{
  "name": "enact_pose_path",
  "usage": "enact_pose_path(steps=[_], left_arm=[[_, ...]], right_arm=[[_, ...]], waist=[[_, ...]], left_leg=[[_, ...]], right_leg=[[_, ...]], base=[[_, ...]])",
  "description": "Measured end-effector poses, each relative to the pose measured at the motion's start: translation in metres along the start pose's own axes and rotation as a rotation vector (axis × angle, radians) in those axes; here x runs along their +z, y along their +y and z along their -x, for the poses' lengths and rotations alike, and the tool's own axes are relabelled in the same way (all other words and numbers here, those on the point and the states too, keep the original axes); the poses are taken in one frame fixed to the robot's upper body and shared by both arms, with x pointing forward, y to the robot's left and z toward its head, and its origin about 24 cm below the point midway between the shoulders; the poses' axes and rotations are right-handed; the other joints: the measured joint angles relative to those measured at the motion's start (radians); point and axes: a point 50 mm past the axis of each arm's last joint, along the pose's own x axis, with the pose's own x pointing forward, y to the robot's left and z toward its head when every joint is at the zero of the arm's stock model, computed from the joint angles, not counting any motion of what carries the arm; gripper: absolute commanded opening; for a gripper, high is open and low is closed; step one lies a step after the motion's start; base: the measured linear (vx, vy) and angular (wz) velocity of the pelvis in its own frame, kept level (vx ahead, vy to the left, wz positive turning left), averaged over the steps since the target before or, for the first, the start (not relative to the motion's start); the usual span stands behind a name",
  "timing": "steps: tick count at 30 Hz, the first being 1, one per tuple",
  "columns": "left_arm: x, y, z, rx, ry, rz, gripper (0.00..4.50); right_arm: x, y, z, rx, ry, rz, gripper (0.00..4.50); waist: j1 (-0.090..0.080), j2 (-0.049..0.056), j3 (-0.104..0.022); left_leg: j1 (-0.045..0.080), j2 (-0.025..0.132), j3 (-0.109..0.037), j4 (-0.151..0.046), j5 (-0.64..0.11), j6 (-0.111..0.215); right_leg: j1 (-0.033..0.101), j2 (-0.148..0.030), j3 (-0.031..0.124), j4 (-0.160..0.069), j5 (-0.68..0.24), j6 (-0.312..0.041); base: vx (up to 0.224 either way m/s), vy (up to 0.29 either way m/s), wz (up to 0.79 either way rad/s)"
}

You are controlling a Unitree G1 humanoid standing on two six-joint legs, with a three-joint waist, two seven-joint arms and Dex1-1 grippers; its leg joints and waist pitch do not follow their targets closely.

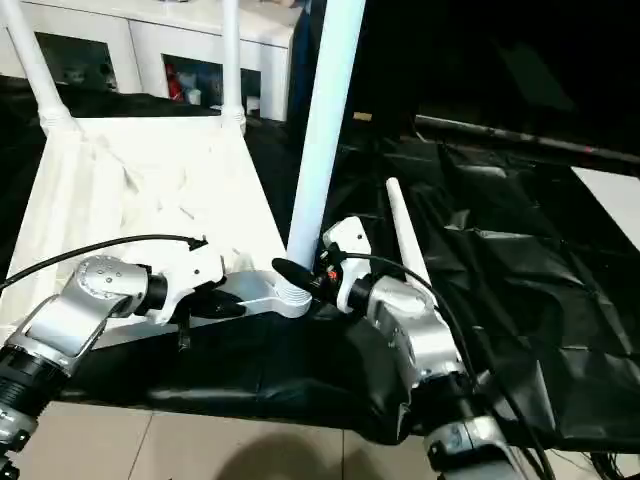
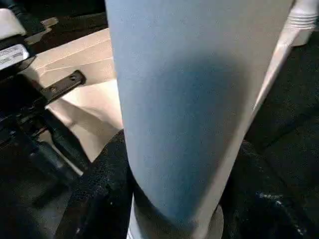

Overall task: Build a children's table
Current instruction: Insert table leg to table base, then rotate leg to tighten

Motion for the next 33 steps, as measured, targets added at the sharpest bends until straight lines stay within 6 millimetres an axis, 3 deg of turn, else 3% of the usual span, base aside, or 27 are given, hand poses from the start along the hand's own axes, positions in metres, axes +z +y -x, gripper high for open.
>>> enact_pose_path(steps=[9, 15, 33], left_arm=[[-0.003, -0.002, 0.002, -0.068, -0.007, -0.031, 0.00], [-0.005, -0.005, 0.004, -0.129, 0.001, -0.025, 0.00], [-0.008, -0.004, -0.001, -0.150, 0.004, -0.054, 0.00]], right_arm=[[-0.010, 0.004, 0.010, 0.078, -0.016, -0.029, 1.89], [-0.014, 0.007, 0.015, 0.138, -0.025, -0.043, 1.89], [-0.020, 0.007, 0.019, 0.181, 0.007, 0.035, 1.89]], waist=[[0.009, -0.002, -0.002], [0.010, 0.000, -0.001], [0.020, 0.003, -0.003]], left_leg=[[0.001, 0.000, 0.000, 0.000, -0.002, 0.003], [0.014, -0.001, 0.000, -0.005, -0.003, 0.004], [0.018, -0.001, 0.000, -0.011, -0.003, 0.004]], right_leg=[[0.003, 0.000, 0.000, -0.002, -0.002, -0.002], [0.015, -0.001, -0.001, -0.009, -0.006, 0.005], [0.017, -0.001, -0.003, -0.017, -0.006, 0.006]], base=[[0.000, 0.000, 0.00], [0.000, 0.000, 0.00], [0.000, 0.000, 0.00]])
